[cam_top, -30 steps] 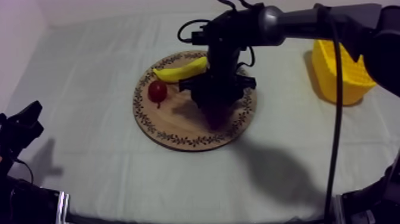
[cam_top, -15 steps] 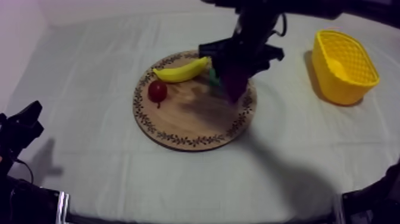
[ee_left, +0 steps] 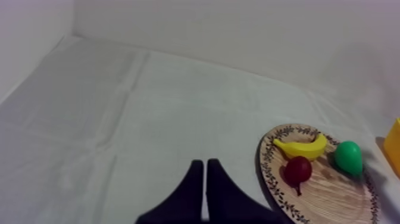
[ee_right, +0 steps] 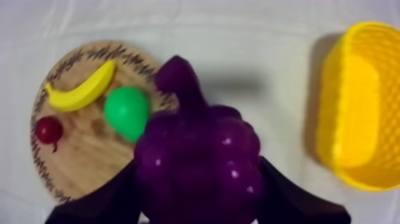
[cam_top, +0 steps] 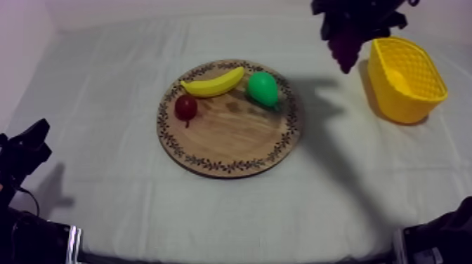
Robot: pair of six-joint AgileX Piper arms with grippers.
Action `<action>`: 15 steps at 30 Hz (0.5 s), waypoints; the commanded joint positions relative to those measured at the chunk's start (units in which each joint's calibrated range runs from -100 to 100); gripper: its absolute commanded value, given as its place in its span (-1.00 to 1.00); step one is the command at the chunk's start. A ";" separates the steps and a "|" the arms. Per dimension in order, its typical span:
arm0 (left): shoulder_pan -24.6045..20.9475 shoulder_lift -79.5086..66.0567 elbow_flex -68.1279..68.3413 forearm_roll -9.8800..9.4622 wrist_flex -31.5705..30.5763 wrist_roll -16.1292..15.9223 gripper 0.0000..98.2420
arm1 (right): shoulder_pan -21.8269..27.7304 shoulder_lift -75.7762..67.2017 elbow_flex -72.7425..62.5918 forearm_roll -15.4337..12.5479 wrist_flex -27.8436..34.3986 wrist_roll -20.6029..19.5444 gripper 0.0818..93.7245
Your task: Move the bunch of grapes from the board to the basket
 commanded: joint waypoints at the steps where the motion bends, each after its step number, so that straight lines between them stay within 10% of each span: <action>1: 0.00 0.00 -0.03 -0.01 -0.03 0.00 -1.00 | 4.22 -1.36 0.22 0.17 -0.86 2.43 -0.31; 15: 0.00 0.00 -0.03 -0.01 -0.03 0.00 -1.00 | 18.23 -3.04 3.84 -0.02 -8.17 13.71 -0.29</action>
